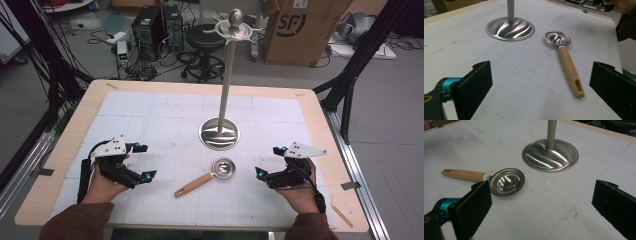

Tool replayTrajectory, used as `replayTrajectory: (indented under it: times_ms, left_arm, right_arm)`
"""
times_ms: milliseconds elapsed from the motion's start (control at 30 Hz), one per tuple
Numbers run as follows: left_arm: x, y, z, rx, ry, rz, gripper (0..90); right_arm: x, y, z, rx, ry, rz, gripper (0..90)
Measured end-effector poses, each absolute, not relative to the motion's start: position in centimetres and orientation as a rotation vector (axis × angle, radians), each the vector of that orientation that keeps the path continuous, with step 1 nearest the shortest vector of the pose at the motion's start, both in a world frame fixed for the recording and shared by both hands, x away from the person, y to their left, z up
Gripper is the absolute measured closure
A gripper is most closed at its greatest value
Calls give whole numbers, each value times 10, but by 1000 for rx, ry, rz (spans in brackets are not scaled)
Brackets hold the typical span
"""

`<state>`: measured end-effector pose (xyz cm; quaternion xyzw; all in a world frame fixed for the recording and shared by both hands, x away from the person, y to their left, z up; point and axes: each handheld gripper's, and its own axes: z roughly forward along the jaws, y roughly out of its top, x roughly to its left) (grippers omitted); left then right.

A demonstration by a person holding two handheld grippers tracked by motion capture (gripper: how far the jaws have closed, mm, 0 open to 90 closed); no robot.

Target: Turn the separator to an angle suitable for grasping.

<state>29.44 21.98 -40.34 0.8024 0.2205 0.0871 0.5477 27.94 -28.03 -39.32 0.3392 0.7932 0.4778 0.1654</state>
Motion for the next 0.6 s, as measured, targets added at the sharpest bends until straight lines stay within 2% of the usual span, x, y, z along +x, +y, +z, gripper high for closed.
replayTrajectory:
  times_ms: [533,600]
  left_arm:
    - [295,186,-404,1930,525,181,53]
    - [296,179,-403,1930,509,169,77]
  right_arm:
    - [280,-283,-395,976,2243,1360,16]
    - [280,-283,-396,972,2245,1353,16]
